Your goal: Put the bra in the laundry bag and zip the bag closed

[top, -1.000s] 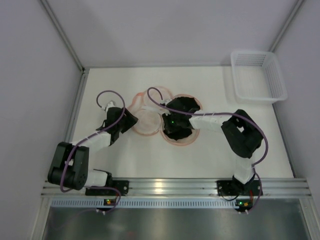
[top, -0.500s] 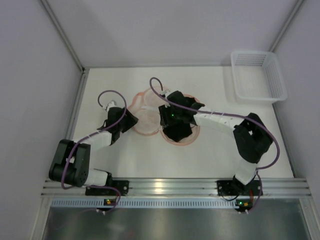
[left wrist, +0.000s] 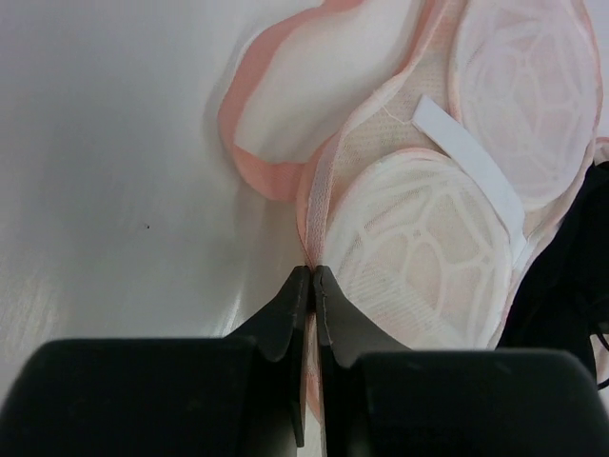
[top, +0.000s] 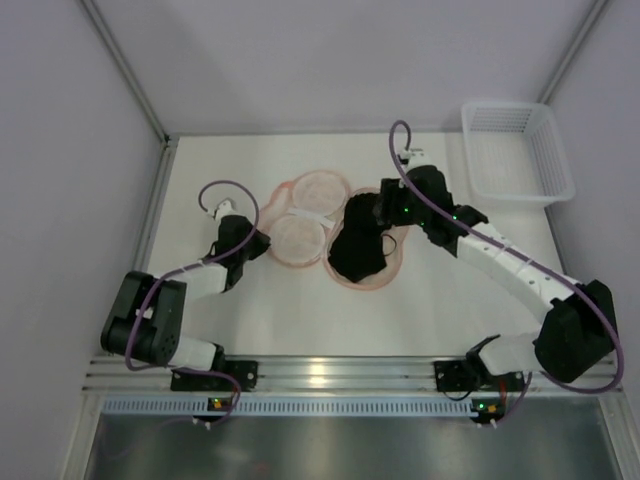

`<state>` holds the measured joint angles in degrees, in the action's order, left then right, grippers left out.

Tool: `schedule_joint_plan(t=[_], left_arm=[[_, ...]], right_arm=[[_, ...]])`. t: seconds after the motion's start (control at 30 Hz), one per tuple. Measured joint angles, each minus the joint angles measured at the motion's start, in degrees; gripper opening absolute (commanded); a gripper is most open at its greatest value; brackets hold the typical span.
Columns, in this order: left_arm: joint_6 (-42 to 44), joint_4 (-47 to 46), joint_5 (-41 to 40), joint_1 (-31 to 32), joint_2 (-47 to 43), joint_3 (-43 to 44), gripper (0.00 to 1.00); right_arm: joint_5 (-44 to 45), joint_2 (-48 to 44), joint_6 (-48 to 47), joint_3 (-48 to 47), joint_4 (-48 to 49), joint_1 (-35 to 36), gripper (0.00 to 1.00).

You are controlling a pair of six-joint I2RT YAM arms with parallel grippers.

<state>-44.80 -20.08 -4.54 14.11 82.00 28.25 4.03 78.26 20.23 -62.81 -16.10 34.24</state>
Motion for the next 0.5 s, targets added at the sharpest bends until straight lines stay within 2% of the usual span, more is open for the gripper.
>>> schedule_joint_plan(t=[0.07,0.3,0.37,0.5], left_arm=[[1.40,-0.92,-0.44,0.39,-0.39,-0.07,0.01],[12.33,-1.73,-3.06,3.45,-11.30,-0.61,0.01],[17.07,-2.75,-4.28,6.16,-14.73,-0.50,0.01],[24.09,-3.58,-7.50,13.16,-15.89,0.35,0.01]], right_arm=[[2.10,-2.10,0.92,4.22,-0.70,-3.56,0.57],[4.81,-5.81,4.55,17.22,-1.44,-8.09,0.57],[4.90,-5.81,5.60,19.37,-1.22,-8.15,0.56],[4.24,-5.29,7.48,22.64,1.92,-8.33,0.56]])
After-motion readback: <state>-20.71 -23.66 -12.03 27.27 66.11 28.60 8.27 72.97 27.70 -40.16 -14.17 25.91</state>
